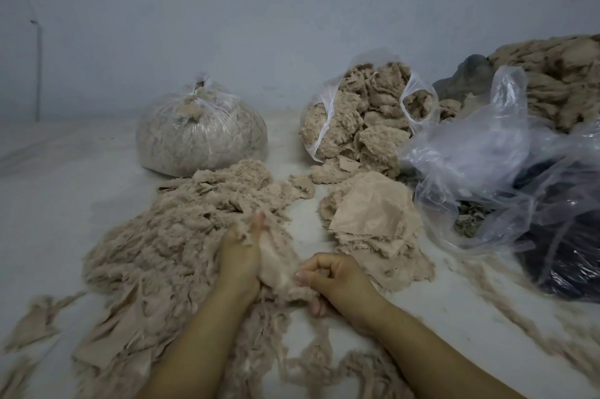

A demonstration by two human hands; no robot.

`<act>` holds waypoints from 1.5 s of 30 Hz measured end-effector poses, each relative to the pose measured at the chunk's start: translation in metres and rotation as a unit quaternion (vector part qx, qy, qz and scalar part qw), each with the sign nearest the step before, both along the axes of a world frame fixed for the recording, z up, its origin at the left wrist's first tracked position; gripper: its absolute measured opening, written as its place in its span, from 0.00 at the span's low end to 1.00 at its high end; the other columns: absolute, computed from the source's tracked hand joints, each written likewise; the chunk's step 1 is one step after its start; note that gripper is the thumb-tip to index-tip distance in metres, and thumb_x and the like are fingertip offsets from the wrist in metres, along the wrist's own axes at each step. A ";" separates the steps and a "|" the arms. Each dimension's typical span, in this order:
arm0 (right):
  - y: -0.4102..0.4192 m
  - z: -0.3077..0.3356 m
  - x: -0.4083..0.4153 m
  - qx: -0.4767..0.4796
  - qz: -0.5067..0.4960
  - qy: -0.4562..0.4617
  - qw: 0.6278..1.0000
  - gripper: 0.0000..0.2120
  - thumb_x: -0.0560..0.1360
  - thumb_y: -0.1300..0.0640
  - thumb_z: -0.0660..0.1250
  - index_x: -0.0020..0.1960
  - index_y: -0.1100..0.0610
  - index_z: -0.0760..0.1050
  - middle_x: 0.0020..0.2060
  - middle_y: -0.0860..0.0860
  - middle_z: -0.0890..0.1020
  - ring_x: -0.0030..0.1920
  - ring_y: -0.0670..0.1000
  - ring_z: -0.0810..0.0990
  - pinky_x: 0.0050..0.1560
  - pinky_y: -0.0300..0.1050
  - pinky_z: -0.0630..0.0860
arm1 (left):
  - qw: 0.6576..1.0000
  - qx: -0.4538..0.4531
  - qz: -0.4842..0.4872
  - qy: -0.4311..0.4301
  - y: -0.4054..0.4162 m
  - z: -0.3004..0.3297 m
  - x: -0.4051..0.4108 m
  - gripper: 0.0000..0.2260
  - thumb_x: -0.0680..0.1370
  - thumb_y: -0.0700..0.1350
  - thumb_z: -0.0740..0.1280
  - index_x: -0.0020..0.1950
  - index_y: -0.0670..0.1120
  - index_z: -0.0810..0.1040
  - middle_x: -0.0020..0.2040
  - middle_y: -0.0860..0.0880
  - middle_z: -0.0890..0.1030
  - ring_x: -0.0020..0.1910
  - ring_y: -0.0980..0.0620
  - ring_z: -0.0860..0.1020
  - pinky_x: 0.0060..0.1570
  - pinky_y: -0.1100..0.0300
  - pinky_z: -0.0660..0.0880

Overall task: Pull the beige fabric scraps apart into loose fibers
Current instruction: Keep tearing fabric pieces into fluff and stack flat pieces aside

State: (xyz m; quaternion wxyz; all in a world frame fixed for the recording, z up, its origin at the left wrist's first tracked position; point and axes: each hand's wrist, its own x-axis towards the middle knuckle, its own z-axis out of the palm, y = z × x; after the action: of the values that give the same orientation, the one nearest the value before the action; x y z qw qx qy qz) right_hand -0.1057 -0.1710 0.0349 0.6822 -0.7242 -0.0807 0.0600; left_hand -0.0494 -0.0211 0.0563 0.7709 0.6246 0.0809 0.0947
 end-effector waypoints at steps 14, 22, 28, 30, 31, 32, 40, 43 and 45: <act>0.008 0.005 -0.005 0.029 0.046 0.002 0.999 0.11 0.77 0.61 0.67 0.35 0.60 0.75 0.24 0.55 0.79 0.21 0.48 0.75 0.24 0.37 0.73 | 0.998 -0.026 0.001 0.058 -0.013 0.005 -0.007 0.17 0.75 0.53 0.67 0.53 0.40 0.77 0.50 0.37 0.82 0.49 0.37 0.81 0.48 0.46 0.80; 0.001 0.007 -0.008 -0.009 0.045 -0.018 0.999 0.13 0.76 0.54 0.68 0.34 0.56 0.78 0.20 0.50 0.74 0.17 0.46 0.68 0.21 0.37 0.65 | 0.983 -0.120 0.076 0.113 0.008 0.004 0.010 0.23 0.75 0.53 0.69 0.59 0.36 0.70 0.51 0.37 0.79 0.44 0.44 0.80 0.40 0.53 0.78; -0.003 0.019 -0.013 -0.088 -0.054 -0.101 0.990 0.15 0.70 0.36 0.68 0.47 0.47 0.79 0.41 0.44 0.83 0.37 0.39 0.81 0.37 0.31 0.72 | 0.990 -0.045 -0.022 0.130 -0.004 0.006 -0.013 0.30 0.70 0.57 0.72 0.63 0.38 0.75 0.48 0.41 0.83 0.42 0.45 0.83 0.34 0.59 0.79; 0.000 0.021 -0.012 -0.171 -0.073 -0.118 0.975 0.18 0.67 0.35 0.70 0.52 0.44 0.75 0.43 0.40 0.82 0.43 0.37 0.79 0.42 0.32 0.72 | 0.991 -0.021 -0.071 0.108 -0.013 0.010 -0.026 0.28 0.68 0.57 0.74 0.60 0.40 0.77 0.44 0.43 0.85 0.38 0.47 0.84 0.27 0.63 0.77; 0.003 0.023 -0.011 -0.189 -0.075 -0.127 0.971 0.18 0.67 0.37 0.71 0.50 0.47 0.75 0.40 0.42 0.81 0.40 0.38 0.78 0.41 0.35 0.72 | 0.992 -0.017 -0.094 0.087 -0.016 0.011 -0.029 0.25 0.66 0.57 0.74 0.55 0.41 0.80 0.40 0.44 0.85 0.36 0.48 0.84 0.26 0.63 0.76; 0.005 0.025 -0.009 -0.183 -0.074 -0.139 0.970 0.16 0.69 0.42 0.72 0.45 0.53 0.75 0.35 0.46 0.79 0.35 0.42 0.76 0.38 0.39 0.71 | 0.992 -0.010 -0.111 0.057 -0.018 0.013 -0.032 0.21 0.65 0.57 0.74 0.49 0.43 0.82 0.37 0.44 0.85 0.35 0.47 0.84 0.26 0.62 0.76; -0.019 0.048 -0.003 -0.086 -0.084 0.018 0.993 0.19 0.77 0.40 0.59 0.42 0.54 0.78 0.28 0.45 0.80 0.27 0.43 0.77 0.27 0.34 0.70 | 0.995 -0.014 -0.060 0.082 -0.005 0.022 -0.023 0.16 0.70 0.54 0.72 0.44 0.40 0.81 0.36 0.44 0.85 0.33 0.46 0.83 0.30 0.59 0.78; 0.006 0.044 -0.001 -0.018 -0.109 -0.021 0.994 0.17 0.73 0.40 0.66 0.40 0.55 0.74 0.30 0.46 0.78 0.32 0.48 0.77 0.34 0.41 0.72 | 0.993 0.009 -0.103 0.059 -0.028 0.020 -0.036 0.12 0.72 0.52 0.71 0.42 0.43 0.82 0.34 0.45 0.84 0.32 0.50 0.83 0.25 0.64 0.75; 0.019 0.038 0.000 0.032 -0.174 -0.067 0.982 0.13 0.77 0.50 0.66 0.37 0.56 0.70 0.30 0.49 0.74 0.34 0.51 0.72 0.36 0.46 0.69 | 0.996 0.015 -0.086 0.021 -0.034 0.019 -0.037 0.10 0.75 0.49 0.69 0.46 0.42 0.82 0.38 0.44 0.85 0.36 0.50 0.84 0.29 0.63 0.77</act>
State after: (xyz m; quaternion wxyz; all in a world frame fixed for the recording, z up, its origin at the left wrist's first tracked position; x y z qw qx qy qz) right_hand -0.1059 -0.1520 0.0732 0.6977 -0.7077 -0.0010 -0.1113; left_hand -0.0865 -0.0553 0.0755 0.7650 0.6425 0.0412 0.0159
